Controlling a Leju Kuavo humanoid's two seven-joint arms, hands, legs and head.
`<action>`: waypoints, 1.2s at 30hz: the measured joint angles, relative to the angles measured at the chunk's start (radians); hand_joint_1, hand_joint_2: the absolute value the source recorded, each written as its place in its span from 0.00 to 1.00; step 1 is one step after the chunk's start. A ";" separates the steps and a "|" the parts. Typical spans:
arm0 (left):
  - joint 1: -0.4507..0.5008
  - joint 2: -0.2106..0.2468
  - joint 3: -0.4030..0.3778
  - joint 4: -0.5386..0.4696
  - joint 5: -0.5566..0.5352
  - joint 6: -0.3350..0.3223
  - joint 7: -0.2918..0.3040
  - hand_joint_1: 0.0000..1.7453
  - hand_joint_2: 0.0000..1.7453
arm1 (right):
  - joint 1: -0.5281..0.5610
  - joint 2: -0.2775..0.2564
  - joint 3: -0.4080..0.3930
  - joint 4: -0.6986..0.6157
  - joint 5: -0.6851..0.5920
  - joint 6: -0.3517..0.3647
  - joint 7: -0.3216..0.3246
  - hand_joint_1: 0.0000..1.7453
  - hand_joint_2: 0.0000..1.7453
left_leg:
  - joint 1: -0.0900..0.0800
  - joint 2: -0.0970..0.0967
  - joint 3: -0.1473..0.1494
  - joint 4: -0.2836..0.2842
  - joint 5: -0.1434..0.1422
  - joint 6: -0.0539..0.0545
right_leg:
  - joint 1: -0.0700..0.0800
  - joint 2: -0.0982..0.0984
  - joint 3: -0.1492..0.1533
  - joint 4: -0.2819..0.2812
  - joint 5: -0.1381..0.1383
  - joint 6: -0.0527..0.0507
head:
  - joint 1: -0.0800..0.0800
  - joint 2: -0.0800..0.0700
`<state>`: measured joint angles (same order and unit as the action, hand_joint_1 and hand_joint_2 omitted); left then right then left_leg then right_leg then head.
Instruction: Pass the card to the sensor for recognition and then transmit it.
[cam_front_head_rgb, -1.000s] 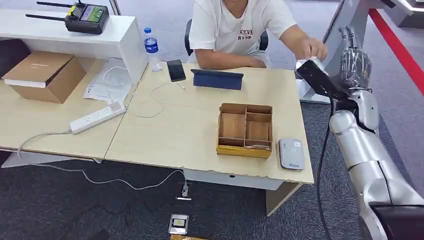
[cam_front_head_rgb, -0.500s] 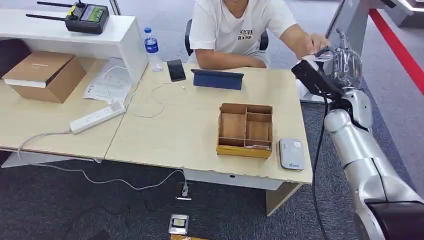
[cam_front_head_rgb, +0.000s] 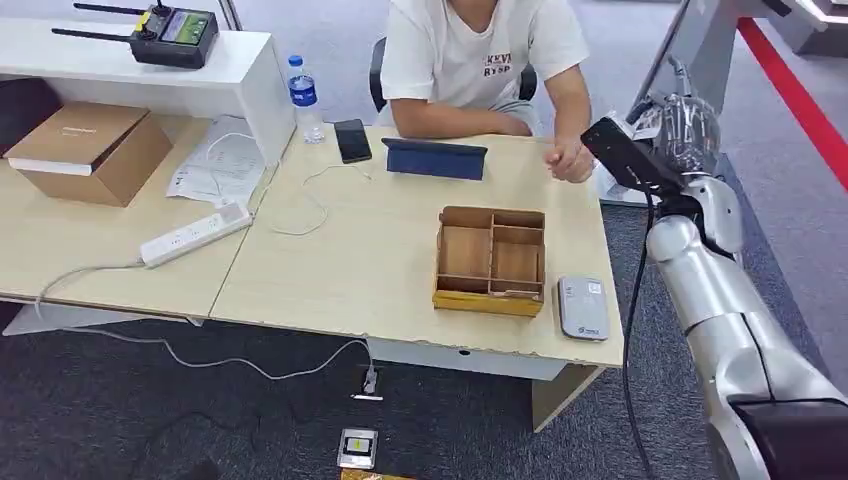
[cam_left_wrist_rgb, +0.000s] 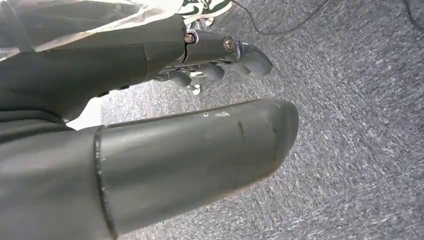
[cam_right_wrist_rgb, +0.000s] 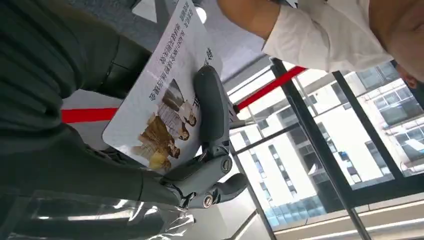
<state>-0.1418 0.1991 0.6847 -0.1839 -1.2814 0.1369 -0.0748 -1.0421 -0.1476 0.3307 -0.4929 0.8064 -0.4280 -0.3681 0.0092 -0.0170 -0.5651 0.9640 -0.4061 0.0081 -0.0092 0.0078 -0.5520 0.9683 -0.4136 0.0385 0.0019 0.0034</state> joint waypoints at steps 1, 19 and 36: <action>0.000 0.000 0.000 0.000 0.000 0.000 0.000 0.00 0.00 | -0.001 0.000 0.000 0.002 -0.003 0.002 0.000 1.00 1.00 | 0.000 0.000 0.000 0.000 0.000 0.000 | 0.000 0.000 0.000 0.000 0.000 0.000 | 0.000 0.000; 0.001 0.000 0.000 0.000 0.012 -0.003 0.011 0.00 0.00 | 0.002 -0.034 0.005 0.003 -0.041 0.069 0.015 1.00 1.00 | 0.000 0.001 0.000 0.000 0.000 0.000 | 0.000 0.000 -0.001 0.000 0.000 0.000 | 0.000 0.000; 0.002 -0.011 0.000 0.001 0.029 -0.005 0.034 0.00 0.00 | 0.253 -0.185 0.006 0.003 -0.130 0.124 0.035 1.00 1.00 | 0.000 0.000 0.000 0.000 -0.001 0.000 | 0.000 0.001 0.000 -0.001 0.000 0.000 | 0.000 0.000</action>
<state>-0.1395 0.1877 0.6844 -0.1827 -1.2520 0.1324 -0.0408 -0.7887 -0.3323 0.3368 -0.4902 0.6767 -0.3040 -0.3334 0.0091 -0.0168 -0.5651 0.9643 -0.4072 0.0082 -0.0092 0.0084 -0.5525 0.9670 -0.4135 0.0384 0.0015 0.0034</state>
